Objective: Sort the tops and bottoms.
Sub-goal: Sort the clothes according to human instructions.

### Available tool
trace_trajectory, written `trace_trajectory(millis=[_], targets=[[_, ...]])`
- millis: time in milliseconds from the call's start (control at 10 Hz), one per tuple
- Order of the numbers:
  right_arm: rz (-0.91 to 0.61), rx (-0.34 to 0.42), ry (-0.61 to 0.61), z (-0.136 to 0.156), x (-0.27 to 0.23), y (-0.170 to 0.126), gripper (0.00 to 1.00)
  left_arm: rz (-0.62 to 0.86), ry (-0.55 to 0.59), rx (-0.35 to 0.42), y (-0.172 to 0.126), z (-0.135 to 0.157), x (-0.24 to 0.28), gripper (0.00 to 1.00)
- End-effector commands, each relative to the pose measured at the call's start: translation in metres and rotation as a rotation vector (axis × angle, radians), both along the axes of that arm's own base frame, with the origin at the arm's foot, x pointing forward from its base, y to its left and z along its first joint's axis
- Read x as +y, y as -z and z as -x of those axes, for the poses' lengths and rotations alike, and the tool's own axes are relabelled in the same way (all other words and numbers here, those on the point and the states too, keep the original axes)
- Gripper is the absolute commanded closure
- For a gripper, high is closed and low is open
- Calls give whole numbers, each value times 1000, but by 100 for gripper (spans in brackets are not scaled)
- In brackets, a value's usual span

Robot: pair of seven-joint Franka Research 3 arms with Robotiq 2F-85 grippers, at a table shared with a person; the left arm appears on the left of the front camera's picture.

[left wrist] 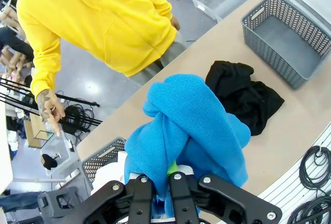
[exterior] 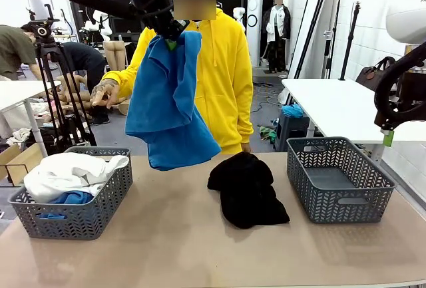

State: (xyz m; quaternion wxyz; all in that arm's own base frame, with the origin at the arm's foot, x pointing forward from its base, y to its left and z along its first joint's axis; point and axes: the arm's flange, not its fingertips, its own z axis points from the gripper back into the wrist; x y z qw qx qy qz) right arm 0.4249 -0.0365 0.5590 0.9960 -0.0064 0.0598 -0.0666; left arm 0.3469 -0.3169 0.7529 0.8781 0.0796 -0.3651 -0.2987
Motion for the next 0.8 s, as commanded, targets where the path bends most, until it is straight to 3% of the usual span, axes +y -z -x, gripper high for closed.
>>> trace_trajectory(millis=[0,200,300,600,700], targets=[[-14,-1,9,-1,1,0,0,10,1,-27,-2,3,3,100],[-14,-1,9,-1,1,0,0,0,0,0,0,0,0,100],[-14,-1,9,-1,1,0,0,-15,-8,-51,-14,-4,18,100],[-14,-1,9,-1,1,0,0,-42,-174,-248,-63,-15,102,100],[-14,-1,9,-1,1,0,0,-35,-230,-256,-68,-22,133,100]])
